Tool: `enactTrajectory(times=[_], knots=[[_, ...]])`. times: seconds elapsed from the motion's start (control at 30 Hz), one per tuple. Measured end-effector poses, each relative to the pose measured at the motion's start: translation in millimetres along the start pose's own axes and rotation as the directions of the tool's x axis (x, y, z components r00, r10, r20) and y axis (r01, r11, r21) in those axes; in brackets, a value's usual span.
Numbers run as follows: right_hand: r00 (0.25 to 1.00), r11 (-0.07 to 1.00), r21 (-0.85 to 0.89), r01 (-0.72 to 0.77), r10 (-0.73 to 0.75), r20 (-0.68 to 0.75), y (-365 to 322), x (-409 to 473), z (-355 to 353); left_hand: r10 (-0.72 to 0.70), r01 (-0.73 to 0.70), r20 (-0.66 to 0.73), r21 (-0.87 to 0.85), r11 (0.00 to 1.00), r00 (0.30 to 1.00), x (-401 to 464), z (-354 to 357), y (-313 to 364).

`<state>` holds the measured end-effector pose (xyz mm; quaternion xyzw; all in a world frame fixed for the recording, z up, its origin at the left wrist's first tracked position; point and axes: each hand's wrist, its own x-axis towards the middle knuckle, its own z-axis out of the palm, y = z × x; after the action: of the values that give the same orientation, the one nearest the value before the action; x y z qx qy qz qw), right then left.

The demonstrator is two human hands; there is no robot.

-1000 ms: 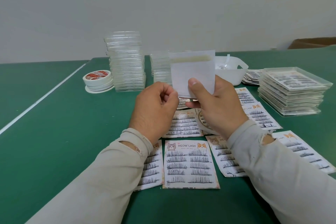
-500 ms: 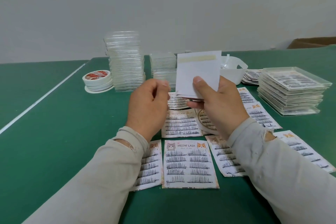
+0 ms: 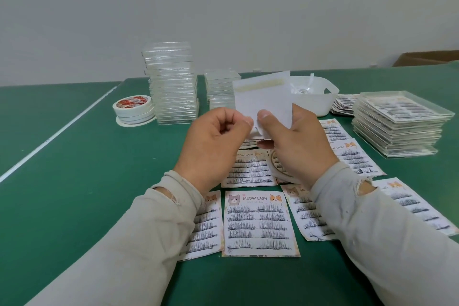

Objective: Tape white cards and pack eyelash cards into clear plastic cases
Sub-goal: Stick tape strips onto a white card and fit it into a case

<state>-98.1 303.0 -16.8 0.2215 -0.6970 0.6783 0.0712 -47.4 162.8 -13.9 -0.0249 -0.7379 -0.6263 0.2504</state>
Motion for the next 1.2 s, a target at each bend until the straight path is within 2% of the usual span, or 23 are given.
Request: enactTrajectory(times=[0.07,0.17,0.3,0.43,0.5,0.6,0.63,0.7,0.73,0.83,0.97,1.07,1.2], knots=[[0.997,0.998,-0.034,-0.054,0.056,0.053,-0.9,-0.5,-0.2,-0.032,0.032,0.001,-0.082,0.996,0.999,1.8,-1.0,1.6],[0.979,0.987,0.028,-0.157,0.152,0.137,-2.6,-3.0,1.4,0.02,-0.02,-0.001,0.0,1.0,1.0,0.8,-0.6,0.0],[0.966,0.971,0.135,-0.199,0.171,0.195,-7.2,-5.5,0.4,0.043,-0.042,-0.036,0.038,0.998,0.998,0.5,-1.4,-0.5],[0.961,0.953,0.187,-0.238,0.204,0.185,-6.2,-3.7,-2.4,0.046,-0.046,-0.028,-0.006,0.999,0.999,1.0,-1.8,-1.0],[0.96,0.939,0.226,-0.259,0.224,0.169,-3.8,-1.9,-3.3,0.044,-0.047,-0.091,-0.027,0.999,0.995,0.8,-0.4,-1.7],[0.953,0.902,0.325,-0.286,0.232,0.193,-1.7,0.6,-5.2,-0.092,0.075,-0.249,-0.079,0.994,0.964,5.2,-4.9,-1.9],[0.953,0.899,0.332,-0.285,0.229,0.198,-1.1,1.3,-5.7,-0.171,0.152,-0.232,-0.095,0.984,0.958,6.3,-7.7,-1.6],[0.953,0.904,0.323,-0.279,0.219,0.208,0.5,1.3,-6.1,-0.31,0.297,-0.094,-0.13,0.946,0.946,5.7,-9.8,-0.8],[0.952,0.907,0.316,-0.278,0.217,0.215,0.8,0.5,-5.5,-0.338,0.33,-0.032,-0.142,0.933,0.941,4.4,-9.0,-1.1],[0.958,0.935,0.251,-0.252,0.205,0.201,-0.1,-1.3,-4.4,-0.302,0.296,-0.002,-0.201,0.934,0.953,2.7,-4.7,-0.8],[0.985,0.985,0.043,-0.168,0.166,0.045,-1.3,-1.2,-3.5,-0.29,0.26,-0.049,-0.325,0.91,0.956,3.0,-5.6,2.0],[0.998,0.987,-0.158,-0.005,-0.004,-0.056,-0.9,-2.1,-4.8,-0.279,0.237,-0.075,-0.347,0.907,0.957,2.4,-6.4,3.2],[0.99,0.945,-0.307,0.114,-0.135,-0.049,-2.0,-2.6,-3.9,-0.259,0.214,-0.092,-0.343,0.915,0.961,3.0,-6.0,2.4]])
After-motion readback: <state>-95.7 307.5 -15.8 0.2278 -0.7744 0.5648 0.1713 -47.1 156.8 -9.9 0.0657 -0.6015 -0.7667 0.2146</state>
